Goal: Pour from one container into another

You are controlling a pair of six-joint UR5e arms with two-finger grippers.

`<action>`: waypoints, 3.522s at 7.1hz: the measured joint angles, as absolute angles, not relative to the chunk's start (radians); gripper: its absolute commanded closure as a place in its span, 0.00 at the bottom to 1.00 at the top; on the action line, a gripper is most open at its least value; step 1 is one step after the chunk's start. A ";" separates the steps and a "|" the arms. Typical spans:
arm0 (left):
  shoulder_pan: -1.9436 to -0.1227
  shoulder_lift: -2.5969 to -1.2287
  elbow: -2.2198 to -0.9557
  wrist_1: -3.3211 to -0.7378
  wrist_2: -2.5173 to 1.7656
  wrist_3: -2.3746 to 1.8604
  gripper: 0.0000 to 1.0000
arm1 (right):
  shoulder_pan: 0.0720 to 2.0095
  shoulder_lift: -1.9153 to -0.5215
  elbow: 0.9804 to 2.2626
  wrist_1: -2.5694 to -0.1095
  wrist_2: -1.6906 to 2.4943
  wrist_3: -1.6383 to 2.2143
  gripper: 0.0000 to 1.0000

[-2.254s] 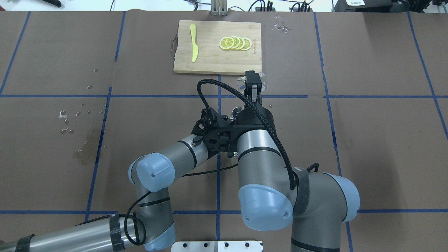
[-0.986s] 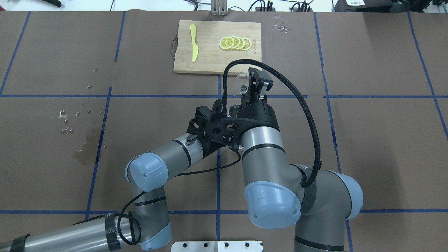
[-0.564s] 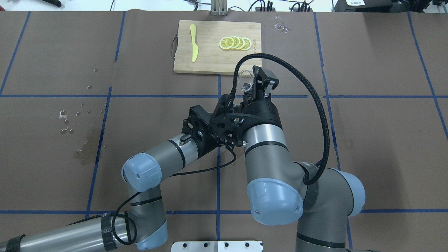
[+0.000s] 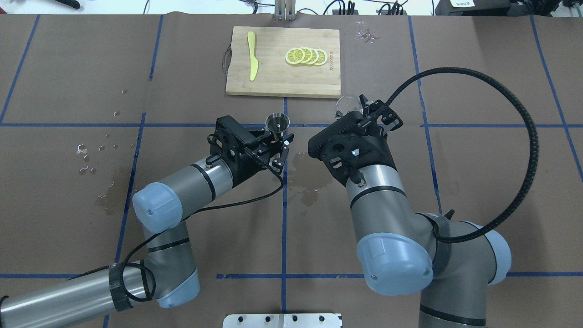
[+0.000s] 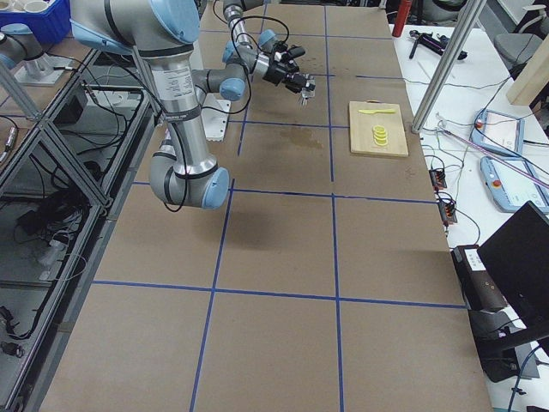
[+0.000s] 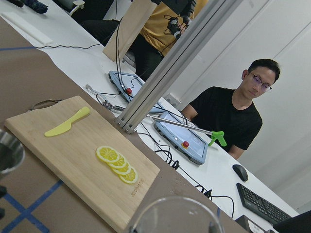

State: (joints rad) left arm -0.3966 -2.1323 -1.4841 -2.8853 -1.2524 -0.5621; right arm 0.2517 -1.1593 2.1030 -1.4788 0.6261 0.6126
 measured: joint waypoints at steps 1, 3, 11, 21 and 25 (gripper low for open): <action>-0.417 -2.087 -1.519 -2.885 -1.246 -0.572 1.00 | 0.253 -1.186 2.112 -1.479 0.642 0.752 1.00; -0.472 -1.967 -1.581 -2.884 -1.231 -0.593 1.00 | 0.263 -1.222 2.114 -1.480 0.709 1.029 1.00; -0.684 -1.593 -1.636 -2.873 -1.140 -0.689 1.00 | 0.350 -1.497 2.088 -1.341 0.815 1.475 1.00; -0.235 -1.515 -1.557 -2.855 -0.469 -1.052 1.00 | 0.364 -1.667 1.854 -0.719 0.831 1.289 1.00; -0.196 -1.533 -1.537 -2.854 -0.467 -1.054 0.94 | 0.367 -1.689 1.838 -0.694 0.830 1.266 1.00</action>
